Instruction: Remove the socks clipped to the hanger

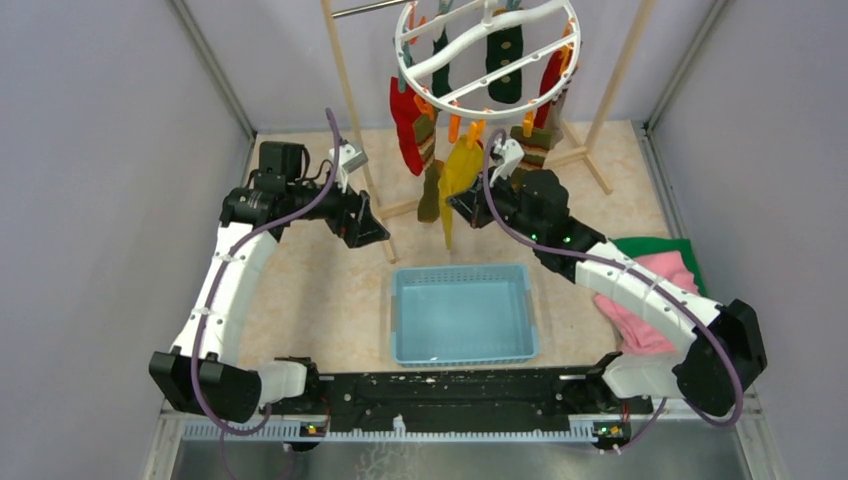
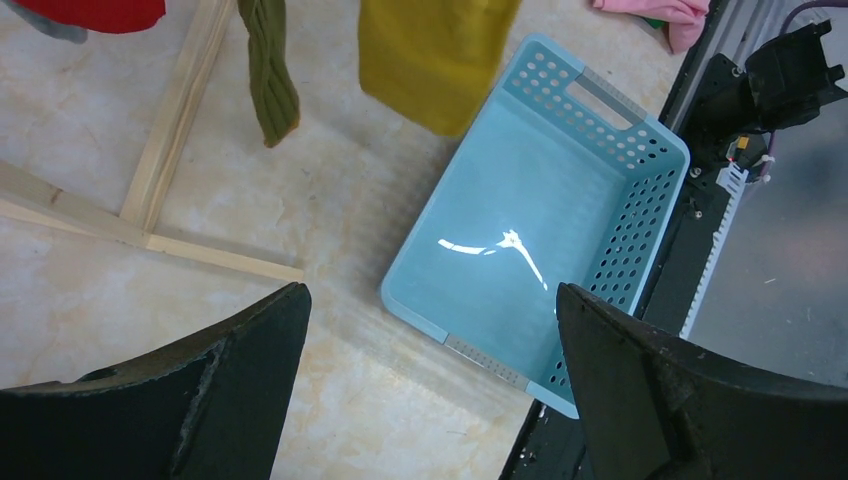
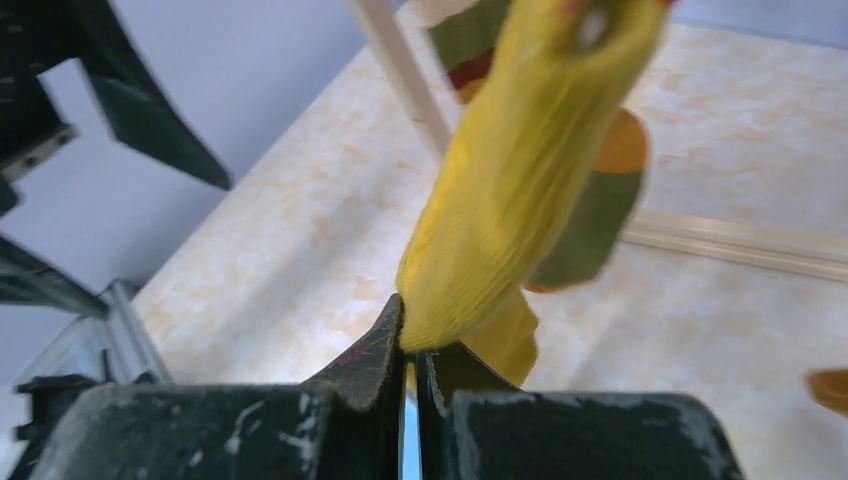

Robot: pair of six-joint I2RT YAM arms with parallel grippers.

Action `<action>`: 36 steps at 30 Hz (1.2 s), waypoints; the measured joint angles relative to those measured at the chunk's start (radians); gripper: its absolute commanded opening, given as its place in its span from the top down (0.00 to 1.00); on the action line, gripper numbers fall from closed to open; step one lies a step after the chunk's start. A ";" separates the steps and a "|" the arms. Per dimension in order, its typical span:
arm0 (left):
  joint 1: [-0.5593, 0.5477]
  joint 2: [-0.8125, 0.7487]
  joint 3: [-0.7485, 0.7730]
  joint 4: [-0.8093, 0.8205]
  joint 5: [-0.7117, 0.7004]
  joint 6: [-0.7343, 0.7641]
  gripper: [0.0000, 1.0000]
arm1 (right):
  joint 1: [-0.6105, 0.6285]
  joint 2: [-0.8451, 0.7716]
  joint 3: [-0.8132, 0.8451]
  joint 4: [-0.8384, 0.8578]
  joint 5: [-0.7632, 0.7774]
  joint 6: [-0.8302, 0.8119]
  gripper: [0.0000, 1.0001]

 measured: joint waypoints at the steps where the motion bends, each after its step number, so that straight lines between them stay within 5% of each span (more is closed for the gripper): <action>1: 0.000 -0.003 0.000 0.002 0.005 0.000 0.01 | 0.016 -0.006 0.000 0.000 -0.002 0.010 1.00; 24: -0.135 0.145 0.075 0.160 0.180 -0.089 0.04 | 0.091 -0.037 0.056 0.084 -0.202 0.284 1.00; 27: -0.152 0.174 0.084 0.183 0.197 -0.099 0.21 | 0.091 -0.037 0.061 0.080 -0.214 0.294 1.00; 30: -0.160 0.196 0.085 0.203 0.218 -0.120 0.57 | 0.091 -0.037 0.061 0.070 -0.222 0.299 0.99; 33: -0.162 0.206 0.085 0.227 0.240 -0.132 0.91 | 0.091 -0.037 0.070 0.039 -0.222 0.301 0.75; 36: -0.162 0.206 0.085 0.246 0.246 -0.147 1.00 | 0.092 -0.037 0.094 -0.013 -0.203 0.293 0.50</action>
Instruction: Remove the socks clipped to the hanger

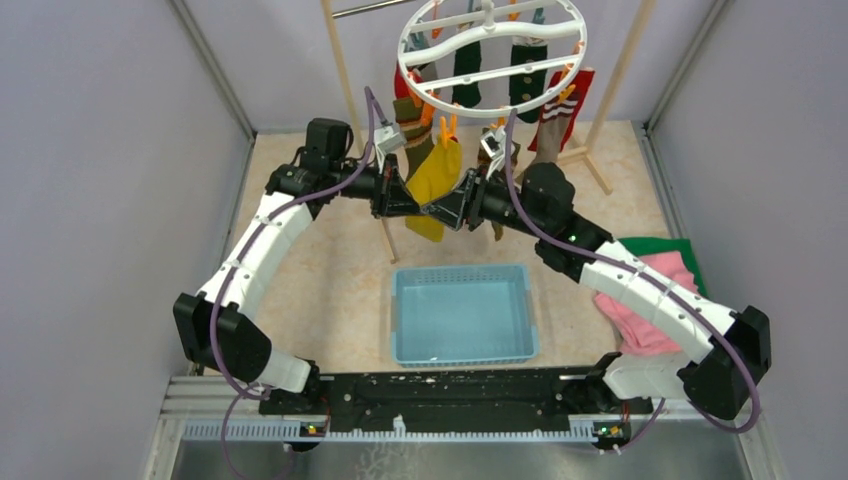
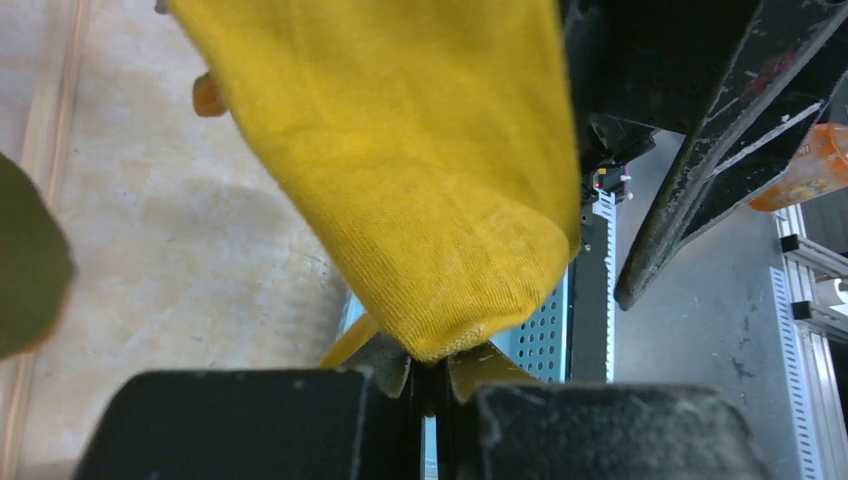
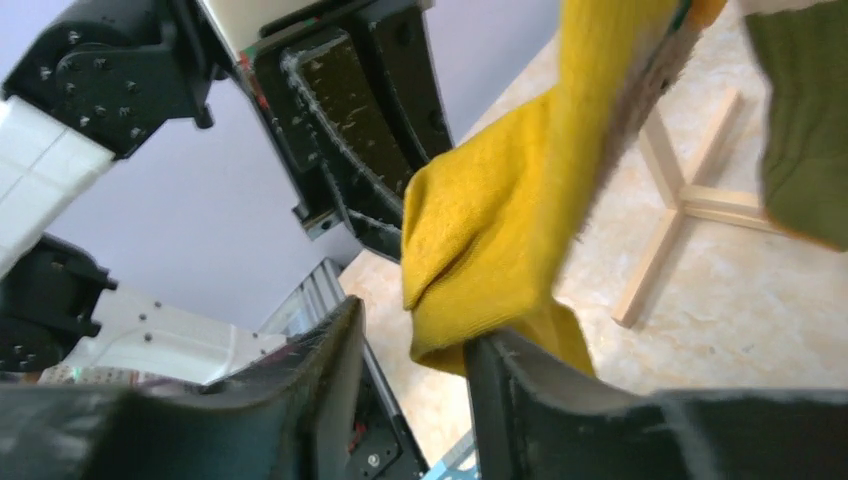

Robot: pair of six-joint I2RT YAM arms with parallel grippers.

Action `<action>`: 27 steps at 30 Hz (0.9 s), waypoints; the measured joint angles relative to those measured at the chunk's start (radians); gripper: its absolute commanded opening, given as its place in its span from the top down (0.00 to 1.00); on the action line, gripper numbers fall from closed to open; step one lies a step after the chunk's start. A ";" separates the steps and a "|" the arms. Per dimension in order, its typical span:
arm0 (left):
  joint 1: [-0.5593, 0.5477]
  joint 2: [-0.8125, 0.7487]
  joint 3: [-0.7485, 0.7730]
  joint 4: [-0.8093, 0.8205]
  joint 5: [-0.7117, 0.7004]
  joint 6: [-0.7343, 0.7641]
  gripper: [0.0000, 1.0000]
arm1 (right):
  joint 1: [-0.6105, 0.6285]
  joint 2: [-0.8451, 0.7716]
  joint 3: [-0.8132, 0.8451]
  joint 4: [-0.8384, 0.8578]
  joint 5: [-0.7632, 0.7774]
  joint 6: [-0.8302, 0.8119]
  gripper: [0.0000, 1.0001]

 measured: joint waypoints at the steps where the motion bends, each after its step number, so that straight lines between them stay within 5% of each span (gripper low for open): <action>1: -0.001 0.000 0.000 0.010 0.000 -0.004 1.00 | 0.000 0.000 0.009 -0.020 0.016 -0.004 0.46; 9: -0.027 -0.003 -0.012 0.078 -0.033 -0.038 1.00 | 0.001 0.006 0.171 -0.180 0.256 -0.109 0.27; 17: -0.058 -0.003 -0.042 0.110 -0.061 -0.065 1.00 | 0.001 0.121 0.410 -0.278 0.441 -0.216 0.26; 27: -0.068 -0.043 -0.044 0.129 -0.061 -0.076 1.00 | -0.030 0.170 0.448 -0.348 0.493 -0.249 0.31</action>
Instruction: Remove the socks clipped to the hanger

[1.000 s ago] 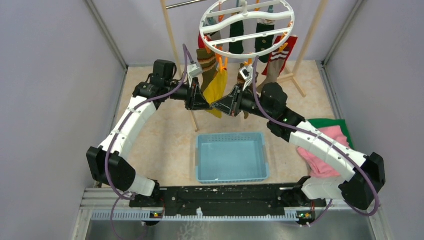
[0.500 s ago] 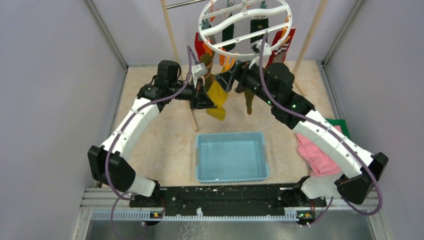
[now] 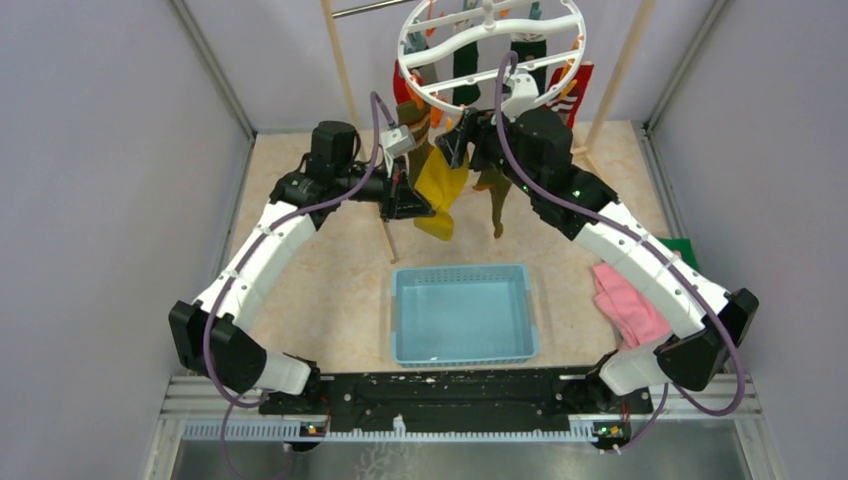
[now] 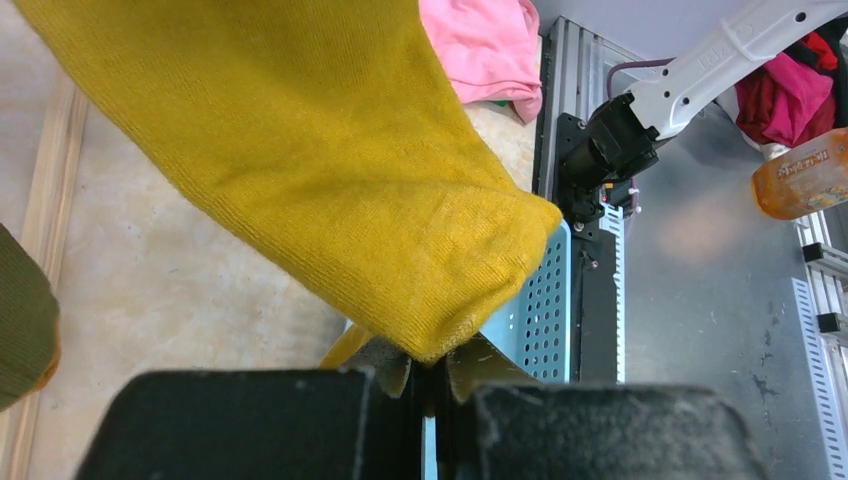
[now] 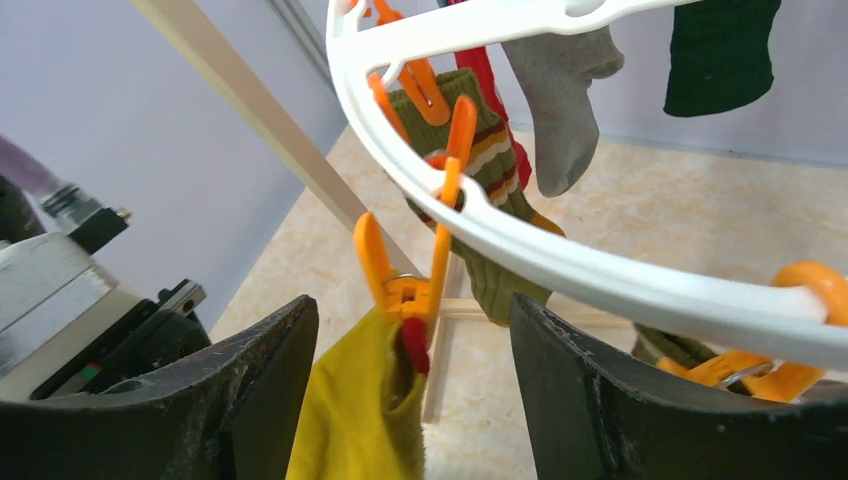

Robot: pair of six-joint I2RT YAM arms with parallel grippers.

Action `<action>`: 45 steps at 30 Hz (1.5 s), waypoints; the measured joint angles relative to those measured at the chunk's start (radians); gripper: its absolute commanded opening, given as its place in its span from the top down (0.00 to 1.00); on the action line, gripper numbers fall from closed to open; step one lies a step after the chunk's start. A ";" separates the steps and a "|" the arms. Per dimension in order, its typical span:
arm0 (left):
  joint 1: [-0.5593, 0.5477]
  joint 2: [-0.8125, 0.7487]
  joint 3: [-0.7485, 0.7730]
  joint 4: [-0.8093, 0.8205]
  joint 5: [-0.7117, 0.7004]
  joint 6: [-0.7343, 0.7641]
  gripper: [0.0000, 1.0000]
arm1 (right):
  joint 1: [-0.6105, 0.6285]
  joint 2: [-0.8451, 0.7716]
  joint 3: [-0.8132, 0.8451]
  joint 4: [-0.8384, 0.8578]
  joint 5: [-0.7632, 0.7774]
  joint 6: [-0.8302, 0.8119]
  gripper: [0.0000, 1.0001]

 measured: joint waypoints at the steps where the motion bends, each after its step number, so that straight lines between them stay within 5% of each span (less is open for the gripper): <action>1: -0.001 -0.003 0.000 0.002 0.000 -0.001 1.00 | -0.004 0.000 0.000 0.001 0.000 0.000 0.32; 16: -0.019 -0.015 -0.029 0.002 -0.024 0.001 1.00 | -0.014 0.069 0.023 0.074 -0.019 0.029 0.56; 22: -0.019 -0.015 -0.041 0.002 -0.041 0.006 1.00 | -0.014 0.070 0.023 0.110 -0.019 0.046 0.85; 27: -0.019 -0.015 -0.044 0.002 -0.055 0.007 1.00 | -0.015 0.069 0.022 0.135 -0.021 0.064 0.99; 45: -0.144 -0.031 -0.214 -0.087 -0.136 0.165 1.00 | -0.074 -0.029 -0.085 0.197 -0.120 0.146 1.00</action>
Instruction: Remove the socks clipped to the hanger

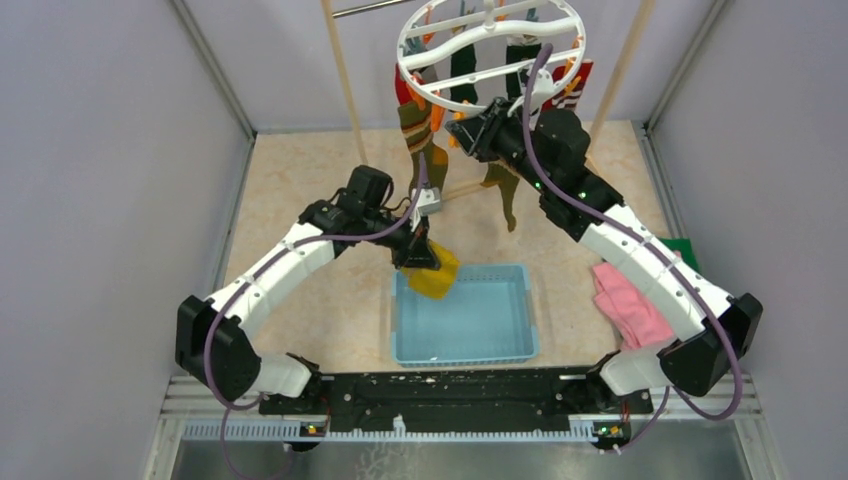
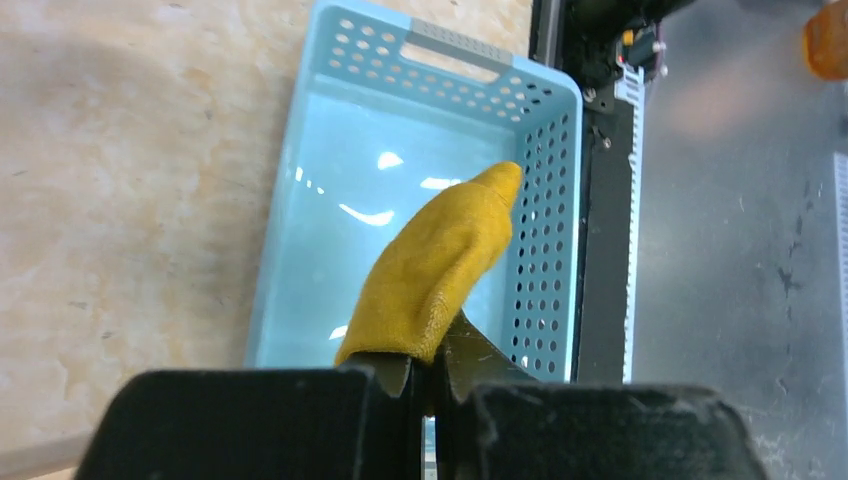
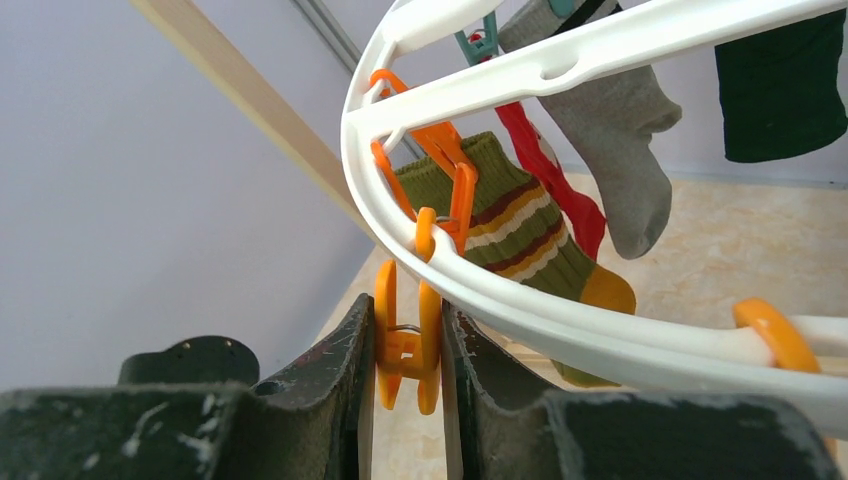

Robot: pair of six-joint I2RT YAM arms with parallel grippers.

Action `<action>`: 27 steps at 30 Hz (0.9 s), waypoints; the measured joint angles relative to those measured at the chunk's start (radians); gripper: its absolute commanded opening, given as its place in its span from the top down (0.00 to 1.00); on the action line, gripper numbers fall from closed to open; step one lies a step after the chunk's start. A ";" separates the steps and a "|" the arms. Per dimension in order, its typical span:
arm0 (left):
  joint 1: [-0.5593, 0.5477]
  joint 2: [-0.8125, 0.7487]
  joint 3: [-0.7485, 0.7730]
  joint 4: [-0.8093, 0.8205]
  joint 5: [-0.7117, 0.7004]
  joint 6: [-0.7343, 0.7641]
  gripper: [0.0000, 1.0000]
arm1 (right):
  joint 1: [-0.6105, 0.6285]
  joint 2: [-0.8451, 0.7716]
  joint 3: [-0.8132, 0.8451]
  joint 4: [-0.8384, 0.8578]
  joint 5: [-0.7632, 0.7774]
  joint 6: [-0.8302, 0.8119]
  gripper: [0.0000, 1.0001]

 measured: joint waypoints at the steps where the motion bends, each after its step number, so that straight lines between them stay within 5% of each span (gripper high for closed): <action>1: -0.011 -0.005 -0.009 -0.015 -0.001 0.023 0.98 | -0.001 -0.002 0.000 -0.001 -0.004 0.001 1.00; 7: -0.085 -0.028 -0.064 -0.080 -0.034 0.161 0.81 | -0.006 -0.011 -0.006 -0.005 -0.009 0.007 1.00; 12: -0.146 -0.036 -0.152 -0.116 -0.131 0.283 0.05 | -0.010 -0.016 -0.008 -0.026 -0.011 0.012 1.00; 16: -0.156 -0.045 -0.181 -0.146 -0.238 0.356 0.01 | -0.011 -0.040 -0.036 -0.036 -0.011 0.014 0.60; 20: -0.154 -0.068 -0.137 -0.184 -0.310 0.374 0.01 | -0.012 -0.084 -0.077 -0.063 -0.016 0.010 0.34; 27: -0.113 -0.105 -0.022 -0.187 -0.340 0.364 0.01 | -0.012 -0.235 -0.201 -0.188 -0.019 -0.020 0.17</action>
